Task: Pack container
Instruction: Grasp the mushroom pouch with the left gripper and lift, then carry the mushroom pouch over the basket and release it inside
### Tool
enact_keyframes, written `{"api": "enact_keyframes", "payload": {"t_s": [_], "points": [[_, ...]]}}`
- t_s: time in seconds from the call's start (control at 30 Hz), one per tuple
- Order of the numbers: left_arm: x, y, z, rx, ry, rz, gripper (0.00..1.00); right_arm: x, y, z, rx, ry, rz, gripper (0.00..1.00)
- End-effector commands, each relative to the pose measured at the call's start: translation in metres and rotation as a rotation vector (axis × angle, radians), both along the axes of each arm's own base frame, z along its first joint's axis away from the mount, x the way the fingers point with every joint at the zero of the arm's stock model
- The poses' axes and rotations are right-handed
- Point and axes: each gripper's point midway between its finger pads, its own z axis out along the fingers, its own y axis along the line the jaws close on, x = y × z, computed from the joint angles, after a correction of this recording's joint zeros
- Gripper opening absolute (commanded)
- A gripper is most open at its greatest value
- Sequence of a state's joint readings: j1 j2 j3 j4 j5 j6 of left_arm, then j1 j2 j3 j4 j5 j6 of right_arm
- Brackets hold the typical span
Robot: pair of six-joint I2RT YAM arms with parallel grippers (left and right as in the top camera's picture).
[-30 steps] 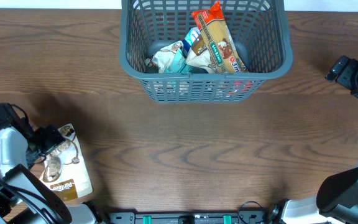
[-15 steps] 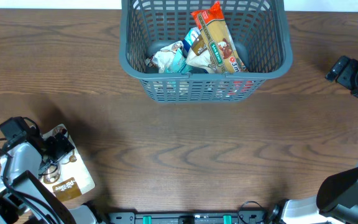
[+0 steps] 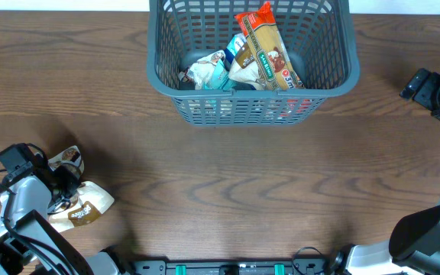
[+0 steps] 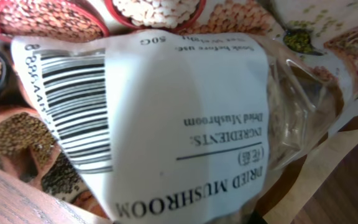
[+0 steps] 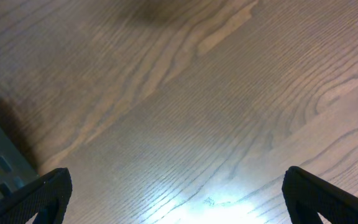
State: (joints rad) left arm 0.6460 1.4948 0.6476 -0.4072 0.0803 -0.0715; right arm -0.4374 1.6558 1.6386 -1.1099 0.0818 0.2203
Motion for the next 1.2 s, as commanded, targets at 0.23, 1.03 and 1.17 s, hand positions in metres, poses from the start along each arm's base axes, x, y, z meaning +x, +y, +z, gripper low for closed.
{"api": "enact_keyframes", "payload": {"t_s": [0.23, 1.03, 1.17], "points": [[0.014, -0.040, 0.004, -0.226, -0.074, -0.058, 0.06, -0.001, 0.000, 0.001, 0.000, -0.004, -0.012, 0.99], [0.165, -0.156, 0.417, 0.248, -0.951, -0.625, 0.06, -0.001, 0.000, 0.001, 0.000, -0.004, -0.012, 0.99], [0.172, -0.194, 0.443, 0.267, -1.050, -0.691, 0.06, -0.001, 0.000, 0.001, 0.000, -0.004, -0.012, 0.99]]}}
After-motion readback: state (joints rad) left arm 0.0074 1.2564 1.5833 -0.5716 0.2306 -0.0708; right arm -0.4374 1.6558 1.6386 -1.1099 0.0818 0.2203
